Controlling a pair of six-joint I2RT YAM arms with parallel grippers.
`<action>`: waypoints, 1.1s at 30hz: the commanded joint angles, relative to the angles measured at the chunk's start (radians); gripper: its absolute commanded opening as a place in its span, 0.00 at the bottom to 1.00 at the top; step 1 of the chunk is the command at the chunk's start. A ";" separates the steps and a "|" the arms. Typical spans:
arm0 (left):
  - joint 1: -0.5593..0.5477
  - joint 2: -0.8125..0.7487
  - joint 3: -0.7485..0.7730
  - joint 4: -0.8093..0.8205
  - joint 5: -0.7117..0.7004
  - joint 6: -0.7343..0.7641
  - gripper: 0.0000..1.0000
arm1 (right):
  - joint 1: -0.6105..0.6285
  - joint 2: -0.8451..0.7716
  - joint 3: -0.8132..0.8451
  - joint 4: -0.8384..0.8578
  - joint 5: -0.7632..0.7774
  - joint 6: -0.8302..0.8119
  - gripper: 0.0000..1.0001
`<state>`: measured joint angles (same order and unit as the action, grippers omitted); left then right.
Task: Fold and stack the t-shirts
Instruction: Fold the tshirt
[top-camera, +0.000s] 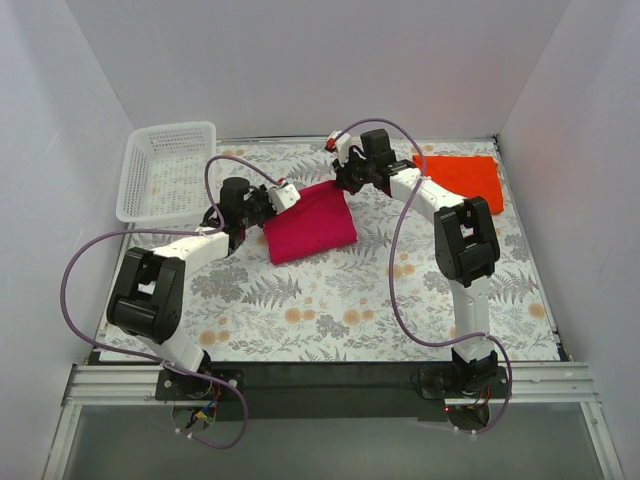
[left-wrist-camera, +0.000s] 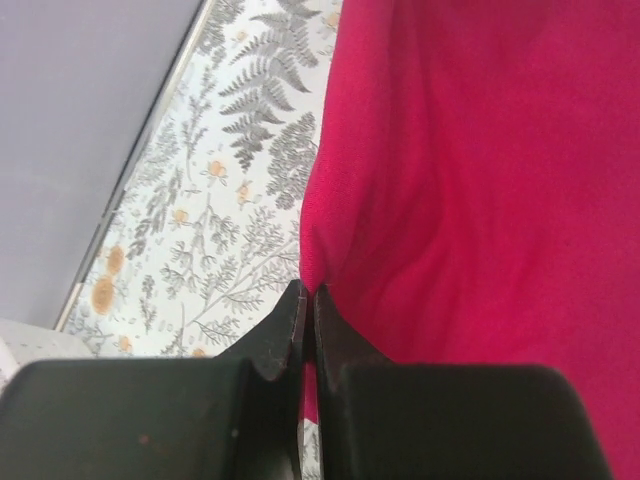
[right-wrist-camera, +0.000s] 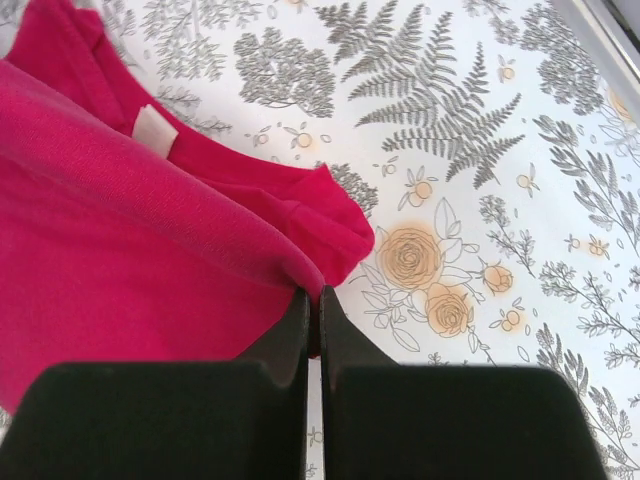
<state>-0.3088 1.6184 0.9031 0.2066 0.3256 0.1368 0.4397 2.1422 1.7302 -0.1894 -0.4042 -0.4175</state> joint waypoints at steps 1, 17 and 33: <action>0.005 0.020 -0.010 0.136 -0.046 0.004 0.00 | -0.002 -0.012 -0.024 0.179 0.103 0.103 0.01; 0.005 0.040 -0.050 0.143 -0.138 -0.040 0.00 | -0.002 0.058 0.022 0.209 0.047 0.131 0.01; -0.006 0.066 0.025 0.155 -0.396 -0.222 0.37 | 0.014 0.150 0.163 0.231 0.264 0.339 0.49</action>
<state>-0.3099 1.7100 0.8665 0.3340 0.0746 0.0200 0.4603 2.2993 1.8420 -0.0120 -0.2401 -0.1719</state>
